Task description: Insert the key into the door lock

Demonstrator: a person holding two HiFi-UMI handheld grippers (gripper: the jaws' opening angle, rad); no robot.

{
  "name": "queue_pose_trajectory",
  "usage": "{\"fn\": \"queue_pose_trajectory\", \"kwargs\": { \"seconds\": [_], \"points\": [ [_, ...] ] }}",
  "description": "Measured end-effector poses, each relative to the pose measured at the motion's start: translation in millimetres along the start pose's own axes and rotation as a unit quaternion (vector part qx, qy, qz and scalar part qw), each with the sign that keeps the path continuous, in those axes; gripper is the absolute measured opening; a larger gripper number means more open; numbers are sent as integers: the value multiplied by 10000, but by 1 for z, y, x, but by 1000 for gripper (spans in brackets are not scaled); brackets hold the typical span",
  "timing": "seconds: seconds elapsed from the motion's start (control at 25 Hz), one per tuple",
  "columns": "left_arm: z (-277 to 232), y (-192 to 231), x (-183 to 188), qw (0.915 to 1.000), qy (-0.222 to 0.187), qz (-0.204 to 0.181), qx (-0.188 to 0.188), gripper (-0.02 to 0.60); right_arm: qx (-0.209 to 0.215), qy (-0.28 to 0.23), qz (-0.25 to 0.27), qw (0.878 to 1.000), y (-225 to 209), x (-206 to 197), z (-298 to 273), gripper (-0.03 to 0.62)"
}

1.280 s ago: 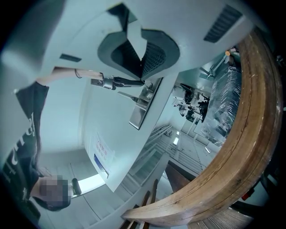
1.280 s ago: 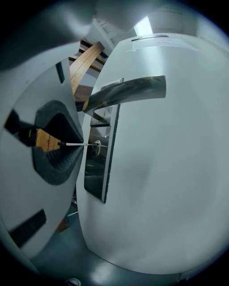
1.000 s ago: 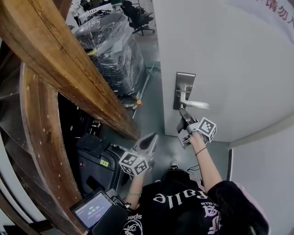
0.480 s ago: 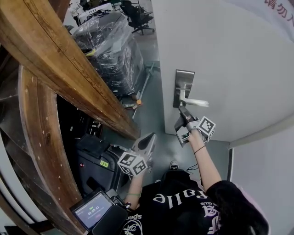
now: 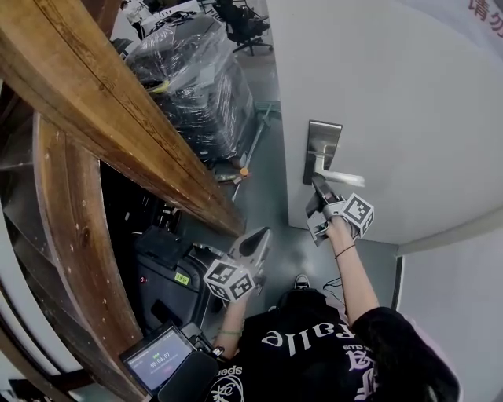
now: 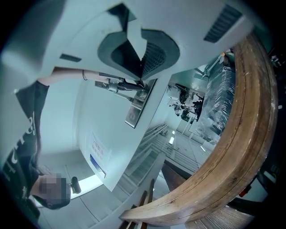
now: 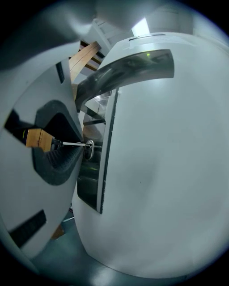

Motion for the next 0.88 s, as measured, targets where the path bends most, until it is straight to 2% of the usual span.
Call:
{"fn": "queue_pose_trajectory", "kwargs": {
  "seconds": [0.24, 0.36, 0.44, 0.68, 0.88],
  "points": [
    [0, 3, 0, 10000, 2, 2, 44, 5, 189, -92, 304, 9993, 3, 1, -5, 37],
    [-1, 1, -1, 10000, 21, 6, 26, 5, 149, -108, 711, 9973, 5, 2, -4, 38],
    [0, 1, -3, 10000, 12, 20, 2, 5, 81, -69, 761, 9970, 4, 1, -1, 38],
    [13, -1, -8, 10000, 6, 48, -61, 5, 57, 306, 1147, 9929, 4, -18, 28, 40],
    [27, -8, -5, 9998, 5, 91, -174, 5, 198, 556, 1259, 9903, 15, -42, 65, 38]
  ]
}}
Point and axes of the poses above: the fingertips, and each gripper's own axes: z backward along the fingers, y to its left, x out of its top, the point moved 7 cm from there along z, backward along the fingers, and after that the axes turned 12 degrees about -y, right-handed, at the moved point
